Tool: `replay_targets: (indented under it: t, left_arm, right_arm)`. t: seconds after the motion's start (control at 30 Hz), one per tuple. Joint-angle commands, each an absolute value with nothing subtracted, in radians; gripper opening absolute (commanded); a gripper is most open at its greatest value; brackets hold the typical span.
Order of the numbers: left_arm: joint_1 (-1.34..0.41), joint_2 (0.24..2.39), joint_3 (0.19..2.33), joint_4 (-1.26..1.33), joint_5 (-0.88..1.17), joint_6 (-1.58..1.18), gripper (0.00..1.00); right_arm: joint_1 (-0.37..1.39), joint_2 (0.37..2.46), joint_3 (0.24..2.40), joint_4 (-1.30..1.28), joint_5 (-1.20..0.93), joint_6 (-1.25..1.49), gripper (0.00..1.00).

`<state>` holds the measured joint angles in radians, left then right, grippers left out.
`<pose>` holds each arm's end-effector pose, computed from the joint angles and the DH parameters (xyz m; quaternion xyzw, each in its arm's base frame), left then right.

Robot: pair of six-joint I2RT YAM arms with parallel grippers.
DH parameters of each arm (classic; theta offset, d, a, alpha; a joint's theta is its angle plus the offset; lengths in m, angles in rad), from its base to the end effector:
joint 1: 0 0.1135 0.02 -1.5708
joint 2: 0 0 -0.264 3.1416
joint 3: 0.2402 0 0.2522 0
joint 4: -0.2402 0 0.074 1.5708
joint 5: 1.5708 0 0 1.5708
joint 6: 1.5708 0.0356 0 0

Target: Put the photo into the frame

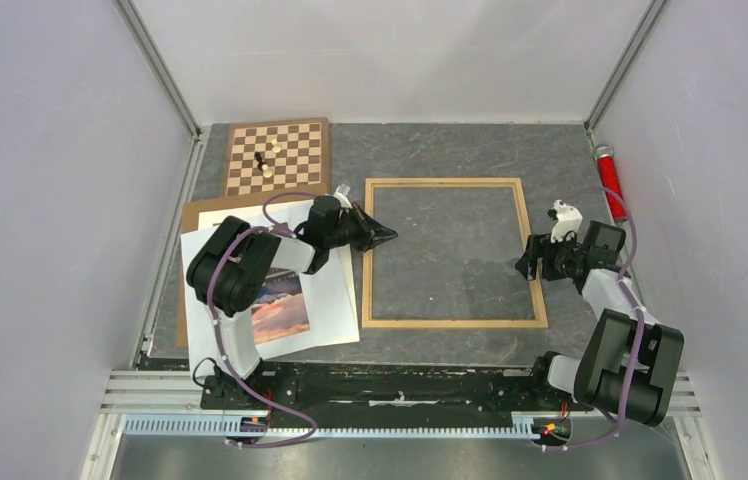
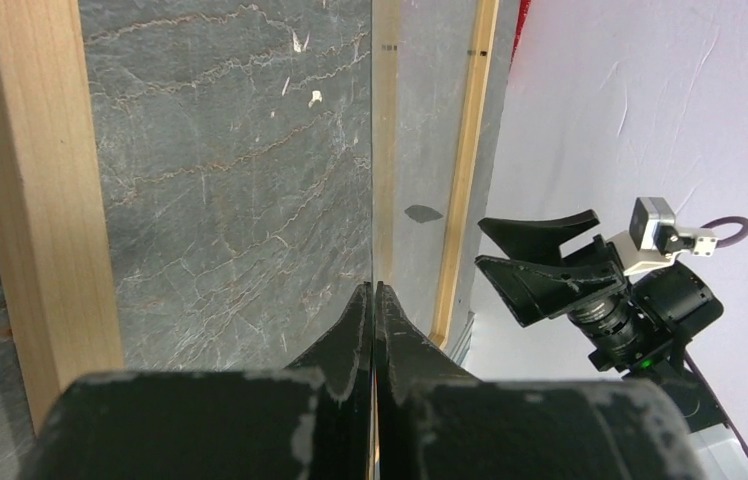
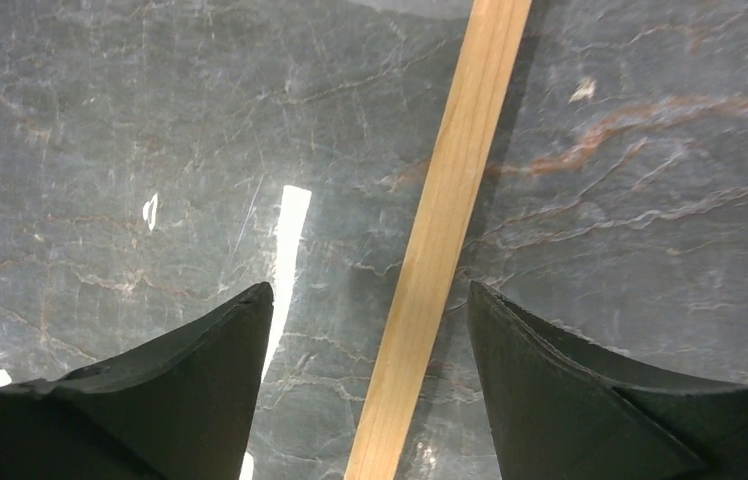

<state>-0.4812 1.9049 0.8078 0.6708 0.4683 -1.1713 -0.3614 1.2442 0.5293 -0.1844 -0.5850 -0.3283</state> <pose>0.3188 -0.1846 0.1286 -0.1584 0.8120 -0.5195 0.2135 0.2166 -0.0609 0.1671 -0.0800 0.9055 0.1496 0.3889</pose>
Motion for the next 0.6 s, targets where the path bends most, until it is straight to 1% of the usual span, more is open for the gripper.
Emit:
replay_targets:
  t: [0.0,0.2,0.4,0.57]
  left_arm:
    - [-0.492,1.911,0.842,0.663,0.471,-1.119,0.02]
    - [-0.493,1.909,0.844,0.655,0.470,-1.112,0.02]
    - [-0.494,1.913,0.847,0.645,0.468,-1.106,0.02]
    - [-0.494,1.915,0.850,0.636,0.468,-1.101,0.02]
  right_arm:
    - [-0.350,1.224,0.601,-0.160,-0.537,-0.328,0.75]
    - [-0.297,1.242,0.664,-0.155,-0.523,-0.334,0.75]
    - [-0.164,1.313,0.746,-0.126,-0.488,-0.324,0.75]
    - [-0.009,1.406,0.827,-0.098,-0.451,-0.320,0.74]
